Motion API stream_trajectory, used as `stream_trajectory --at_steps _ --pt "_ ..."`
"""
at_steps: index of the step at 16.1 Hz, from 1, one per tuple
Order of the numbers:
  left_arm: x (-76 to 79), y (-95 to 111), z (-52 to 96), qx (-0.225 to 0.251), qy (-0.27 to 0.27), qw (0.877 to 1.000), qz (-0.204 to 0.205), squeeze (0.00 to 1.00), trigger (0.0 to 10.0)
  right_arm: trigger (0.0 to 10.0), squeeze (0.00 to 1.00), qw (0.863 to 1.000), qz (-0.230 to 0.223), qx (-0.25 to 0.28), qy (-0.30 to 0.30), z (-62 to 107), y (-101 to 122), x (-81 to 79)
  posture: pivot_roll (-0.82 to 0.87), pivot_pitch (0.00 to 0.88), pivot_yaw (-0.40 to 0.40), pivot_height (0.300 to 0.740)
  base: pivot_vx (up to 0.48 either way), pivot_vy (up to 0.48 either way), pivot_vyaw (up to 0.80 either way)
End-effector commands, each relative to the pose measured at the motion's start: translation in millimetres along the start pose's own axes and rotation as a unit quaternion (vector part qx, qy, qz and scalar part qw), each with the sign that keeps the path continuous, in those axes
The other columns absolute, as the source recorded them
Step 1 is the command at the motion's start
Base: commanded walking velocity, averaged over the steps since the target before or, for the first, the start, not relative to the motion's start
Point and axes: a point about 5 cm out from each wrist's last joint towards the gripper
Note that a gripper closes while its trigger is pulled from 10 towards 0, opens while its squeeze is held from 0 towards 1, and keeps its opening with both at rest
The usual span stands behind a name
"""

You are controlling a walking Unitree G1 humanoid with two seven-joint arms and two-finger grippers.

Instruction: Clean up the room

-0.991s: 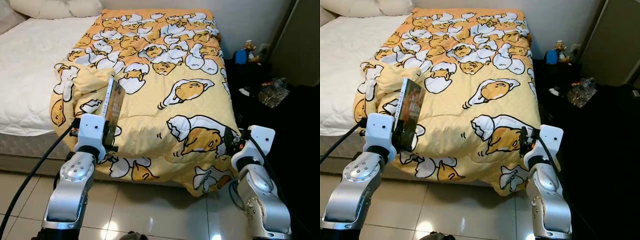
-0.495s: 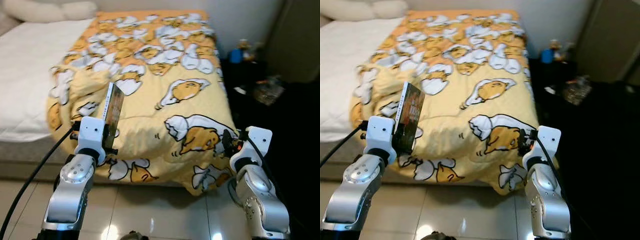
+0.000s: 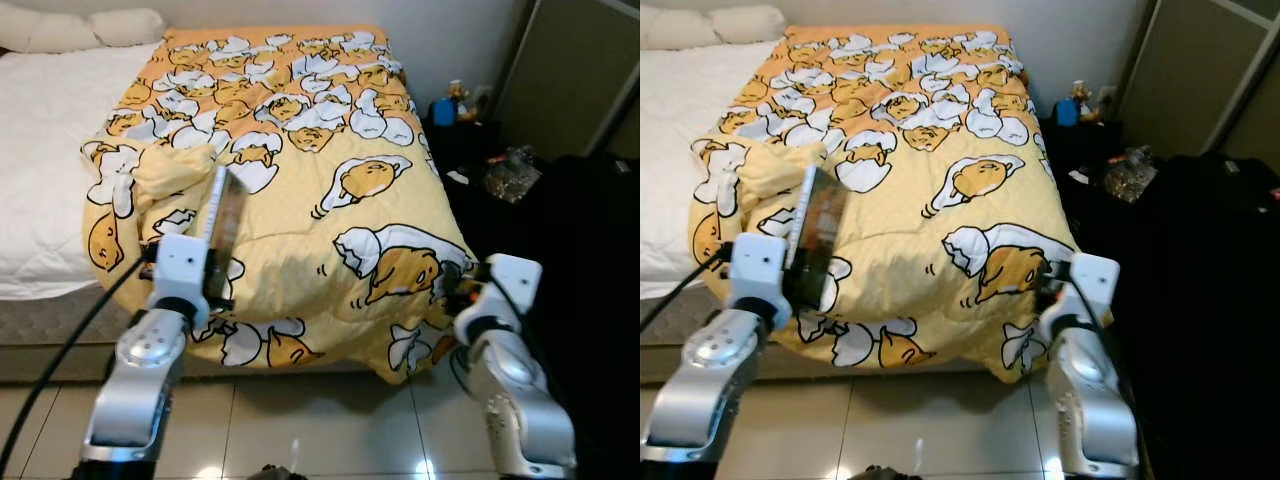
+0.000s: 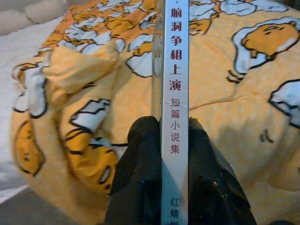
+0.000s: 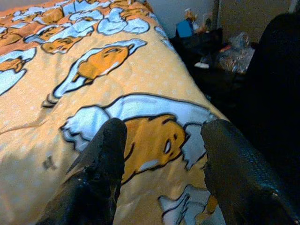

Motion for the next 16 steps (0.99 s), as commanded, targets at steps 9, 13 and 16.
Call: stream_trajectory --at_steps 9,13,16 --pt "2.4 8.5 -1.0 0.015 -0.005 1.000 -0.003 0.00 10.0 10.0 0.00 1.000 -0.001 -0.012 -0.015 -0.7 -2.2 5.1 -0.07 0.000 0.090 0.740 0.000 0.366 -0.11" --pt "0.7 8.2 -0.2 0.013 -0.004 1.000 -0.004 0.00 10.0 10.0 0.00 1.000 -0.004 -0.014 -0.016 -0.9 -2.5 3.7 -0.07 0.000 0.088 0.740 0.000 0.368 0.00" --pt "0.5 7.6 0.1 0.012 -0.003 1.000 -0.003 0.00 10.0 10.0 0.00 1.000 0.003 -0.011 -0.015 -1.3 -1.6 3.3 -0.06 0.000 0.086 0.740 0.000 0.364 0.00"
Point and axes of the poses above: a point about 5 cm out from each wrist's last joint towards the gripper, its own z axis pointing back from the gripper into the wrist, its own y axis along the axis of the wrist's last joint, x = y × z, and after that the axes turned 3 degrees about z, right-handed
